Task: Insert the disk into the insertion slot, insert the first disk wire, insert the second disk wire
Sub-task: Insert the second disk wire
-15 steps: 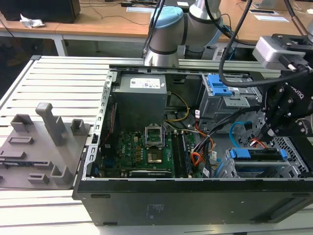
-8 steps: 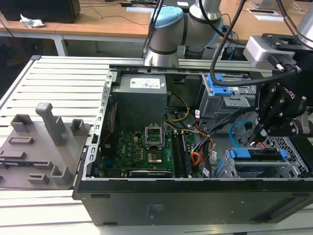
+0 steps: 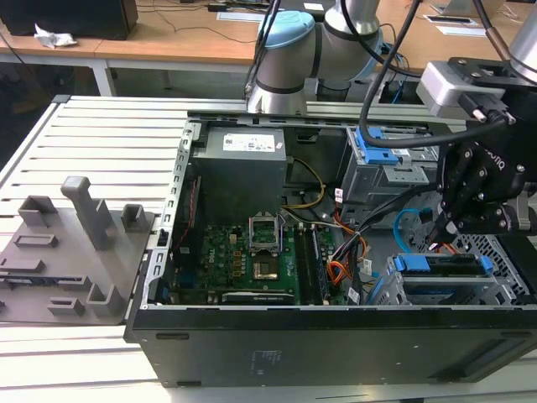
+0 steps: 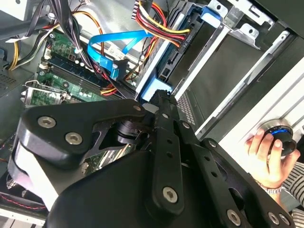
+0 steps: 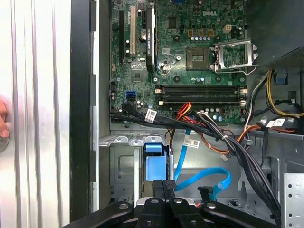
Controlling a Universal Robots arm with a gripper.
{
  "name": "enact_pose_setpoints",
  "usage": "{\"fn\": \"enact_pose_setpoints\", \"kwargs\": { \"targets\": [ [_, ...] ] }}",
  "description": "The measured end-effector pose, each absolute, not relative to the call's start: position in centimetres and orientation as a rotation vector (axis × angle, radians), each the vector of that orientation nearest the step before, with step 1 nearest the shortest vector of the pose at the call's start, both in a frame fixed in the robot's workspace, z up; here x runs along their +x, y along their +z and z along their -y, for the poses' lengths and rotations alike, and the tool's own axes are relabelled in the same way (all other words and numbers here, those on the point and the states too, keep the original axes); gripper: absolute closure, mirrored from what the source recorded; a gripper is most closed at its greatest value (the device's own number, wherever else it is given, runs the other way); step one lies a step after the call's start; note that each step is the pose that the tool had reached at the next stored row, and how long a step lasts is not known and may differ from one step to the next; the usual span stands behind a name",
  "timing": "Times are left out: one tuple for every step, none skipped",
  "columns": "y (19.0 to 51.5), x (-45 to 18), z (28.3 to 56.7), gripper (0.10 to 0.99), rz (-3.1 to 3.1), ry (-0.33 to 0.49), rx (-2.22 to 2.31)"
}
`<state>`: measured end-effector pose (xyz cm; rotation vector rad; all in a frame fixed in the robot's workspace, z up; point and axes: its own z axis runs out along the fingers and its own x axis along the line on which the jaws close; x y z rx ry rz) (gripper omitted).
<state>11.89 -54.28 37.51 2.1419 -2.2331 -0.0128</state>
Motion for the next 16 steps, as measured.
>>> {"fn": "enact_pose_setpoints", "kwargs": {
  "targets": [
    [37.5,11.9,54.3,0.980,2.233,-0.013,2.142],
    [37.5,11.9,54.3,0.914,2.233,-0.013,2.142],
    [37.5,11.9,54.3,0.851,2.233,-0.013,2.142],
    [37.5,11.9,54.3,0.851,2.233,-0.013,2.142],
    [37.5,11.9,54.3,0.851,2.233,-0.013,2.142],
    [37.5,11.8,54.2,0.784,2.233,-0.013,2.142],
    [37.5,11.8,53.7,0.784,2.233,-0.013,2.142],
    [37.5,11.8,52.7,0.784,2.233,-0.013,2.142],
    [37.5,11.8,52.5,0.784,2.233,-0.013,2.142],
    [37.5,11.8,52.2,0.784,2.233,-0.013,2.142],
    [37.5,11.8,52.0,0.784,2.233,-0.013,2.142],
    [37.5,11.8,51.9,0.784,2.231,-0.013,2.144],
    [37.6,11.8,51.9,0.784,2.227,-0.012,2.148],
    [37.6,11.8,51.8,0.784,2.209,-0.012,2.167],
    [37.6,11.8,51.8,0.784,2.166,-0.011,2.209],
    [37.6,11.8,51.8,0.784,2.145,-0.011,2.231]
  ]
}}
